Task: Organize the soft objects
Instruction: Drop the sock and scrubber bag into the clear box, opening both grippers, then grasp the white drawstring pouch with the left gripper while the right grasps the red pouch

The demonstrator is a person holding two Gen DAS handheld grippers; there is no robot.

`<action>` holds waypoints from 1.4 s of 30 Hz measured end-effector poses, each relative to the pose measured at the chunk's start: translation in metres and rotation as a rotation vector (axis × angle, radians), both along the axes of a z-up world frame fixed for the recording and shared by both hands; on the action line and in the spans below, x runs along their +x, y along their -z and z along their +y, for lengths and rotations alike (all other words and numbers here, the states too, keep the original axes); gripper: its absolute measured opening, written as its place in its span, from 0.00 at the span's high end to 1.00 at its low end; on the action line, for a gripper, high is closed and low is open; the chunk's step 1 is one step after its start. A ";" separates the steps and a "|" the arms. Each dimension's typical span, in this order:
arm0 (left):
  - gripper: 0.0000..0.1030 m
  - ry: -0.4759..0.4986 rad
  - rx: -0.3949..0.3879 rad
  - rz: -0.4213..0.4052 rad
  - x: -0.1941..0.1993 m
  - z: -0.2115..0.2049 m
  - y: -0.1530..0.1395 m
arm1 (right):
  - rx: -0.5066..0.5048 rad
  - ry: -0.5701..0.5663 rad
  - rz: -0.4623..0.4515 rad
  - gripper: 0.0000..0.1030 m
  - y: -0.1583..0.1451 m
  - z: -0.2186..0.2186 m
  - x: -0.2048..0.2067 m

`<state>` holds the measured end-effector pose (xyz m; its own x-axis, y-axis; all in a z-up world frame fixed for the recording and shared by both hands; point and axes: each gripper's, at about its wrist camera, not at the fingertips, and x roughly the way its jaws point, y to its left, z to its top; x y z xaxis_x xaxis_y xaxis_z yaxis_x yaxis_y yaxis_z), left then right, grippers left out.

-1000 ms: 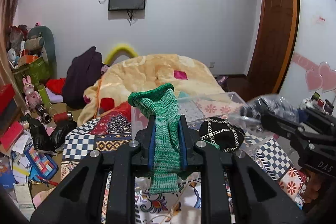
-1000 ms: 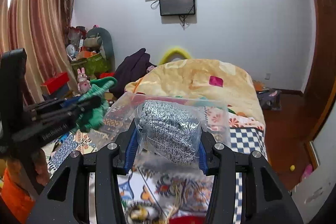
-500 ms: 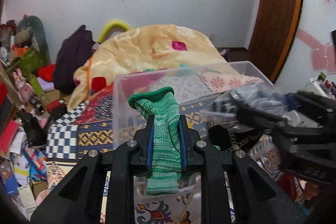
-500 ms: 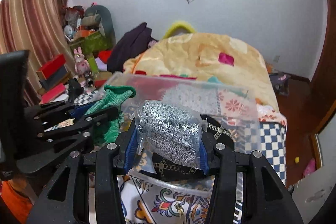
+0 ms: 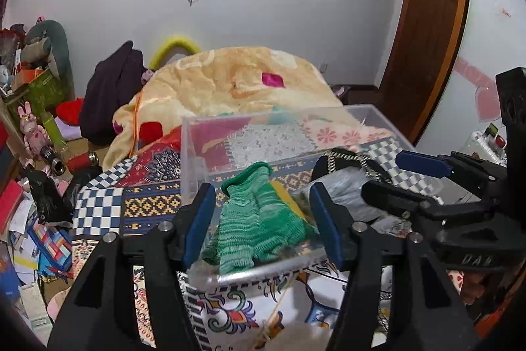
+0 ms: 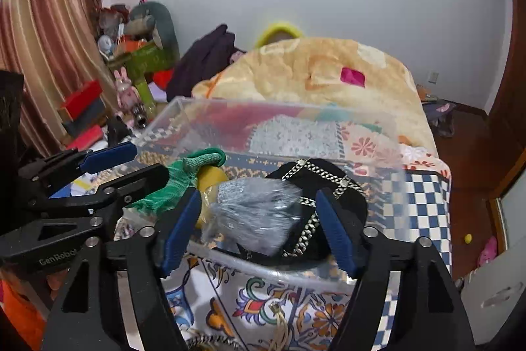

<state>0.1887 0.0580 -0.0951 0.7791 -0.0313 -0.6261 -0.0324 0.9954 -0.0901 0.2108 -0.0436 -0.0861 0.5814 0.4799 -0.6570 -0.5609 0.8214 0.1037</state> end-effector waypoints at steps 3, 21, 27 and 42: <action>0.33 0.008 -0.002 -0.040 -0.015 -0.001 -0.014 | 0.024 0.011 -0.030 0.30 -0.012 -0.012 -0.011; 0.14 0.024 -0.019 -0.008 -0.097 -0.019 0.002 | -0.016 0.053 -0.052 0.18 0.010 -0.069 -0.080; 0.14 0.032 -0.041 0.064 -0.112 -0.030 0.035 | -0.020 0.075 0.039 0.18 0.037 -0.080 -0.087; 0.67 0.050 -0.105 0.144 -0.120 -0.045 0.073 | -0.061 0.041 0.104 0.47 0.073 -0.074 -0.105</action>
<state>0.0691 0.0133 -0.1676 0.6773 -0.1386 -0.7226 -0.0035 0.9815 -0.1915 0.1056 -0.1181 -0.1593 0.5272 0.4146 -0.7418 -0.5157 0.8499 0.1084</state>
